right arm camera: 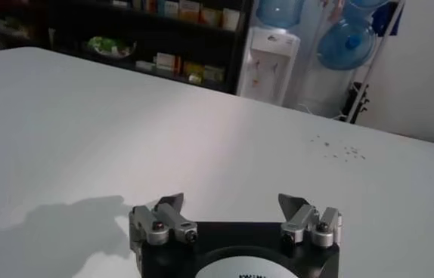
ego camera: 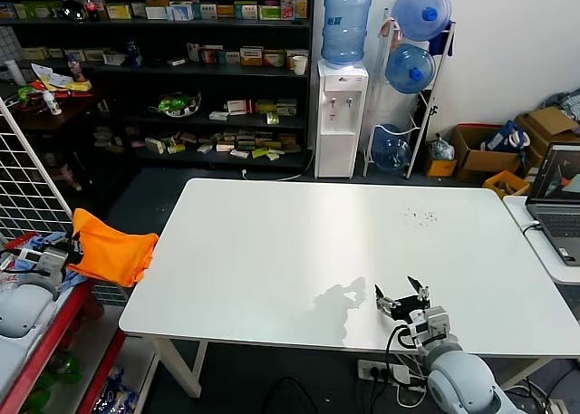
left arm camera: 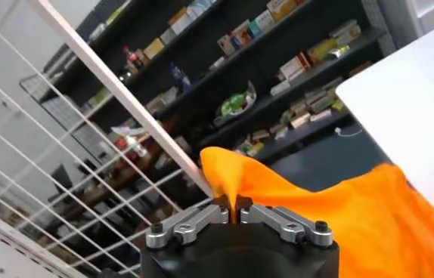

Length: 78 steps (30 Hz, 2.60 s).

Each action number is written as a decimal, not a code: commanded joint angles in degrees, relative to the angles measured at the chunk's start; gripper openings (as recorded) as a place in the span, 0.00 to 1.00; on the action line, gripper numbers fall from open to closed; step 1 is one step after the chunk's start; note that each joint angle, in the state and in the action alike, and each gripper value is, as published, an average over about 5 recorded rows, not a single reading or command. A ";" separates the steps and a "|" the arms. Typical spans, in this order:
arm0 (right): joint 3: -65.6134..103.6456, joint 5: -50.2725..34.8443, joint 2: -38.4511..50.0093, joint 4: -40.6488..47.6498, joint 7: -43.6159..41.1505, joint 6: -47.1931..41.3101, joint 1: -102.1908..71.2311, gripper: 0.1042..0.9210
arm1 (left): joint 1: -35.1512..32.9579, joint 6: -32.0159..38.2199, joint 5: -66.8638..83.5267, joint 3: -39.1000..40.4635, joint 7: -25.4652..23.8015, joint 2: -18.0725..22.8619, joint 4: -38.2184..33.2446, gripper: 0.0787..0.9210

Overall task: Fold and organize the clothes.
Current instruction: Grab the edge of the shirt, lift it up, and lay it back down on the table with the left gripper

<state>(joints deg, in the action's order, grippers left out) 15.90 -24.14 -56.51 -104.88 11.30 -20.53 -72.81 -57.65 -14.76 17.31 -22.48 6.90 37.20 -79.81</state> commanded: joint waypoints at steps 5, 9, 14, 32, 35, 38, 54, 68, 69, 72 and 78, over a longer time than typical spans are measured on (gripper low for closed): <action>0.24 0.86 -0.60 -0.45 0.15 0.03 -0.87 0.88 | -3.27 -2.68 0.84 2.05 2.06 2.80 -9.40 0.06; 0.72 1.34 -0.75 -0.86 0.27 -0.05 -1.51 0.88 | -3.52 -5.12 3.44 4.70 3.62 5.89 -14.51 0.06; 1.28 2.09 -1.20 -1.07 0.33 -0.06 -2.28 0.88 | -2.84 -7.16 7.05 7.48 5.61 8.64 -20.09 0.06; 1.77 4.49 -2.59 0.61 0.25 0.53 -1.71 0.88 | -4.54 -8.61 11.75 14.50 12.28 24.56 -25.58 0.06; 1.92 4.90 -2.52 1.15 0.15 0.99 -1.64 0.88 | -3.65 -7.80 10.72 16.29 12.96 28.18 -24.00 0.06; 2.26 5.29 -2.47 1.75 0.01 1.51 -1.59 0.88 | -2.54 -6.51 10.22 18.20 13.60 32.20 -22.12 0.06; 6.28 5.78 -1.53 1.92 -0.29 2.82 -3.27 0.88 | 3.17 7.55 9.99 26.57 15.84 56.14 -4.62 0.06; 8.84 5.37 -1.28 0.61 -0.47 3.02 -4.70 0.88 | 3.33 20.91 17.75 28.66 3.17 56.78 0.47 0.13; 8.90 5.77 -1.60 0.51 -0.59 3.31 -4.63 0.88 | 3.07 24.02 18.45 28.85 0.87 55.89 0.20 0.16; 8.92 6.97 -2.64 -0.03 -0.88 3.88 -4.45 0.88 | 2.07 31.90 19.03 28.27 -3.84 52.40 -0.78 0.26; 8.69 7.91 -4.01 0.58 -1.63 4.16 -4.03 0.88 | -1.34 36.12 14.57 23.73 -4.22 43.59 -5.02 0.47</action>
<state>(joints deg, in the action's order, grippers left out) 24.10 -17.84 -58.87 -104.55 10.38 -17.21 -76.84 -55.98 6.84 33.12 4.52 10.48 89.39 -82.35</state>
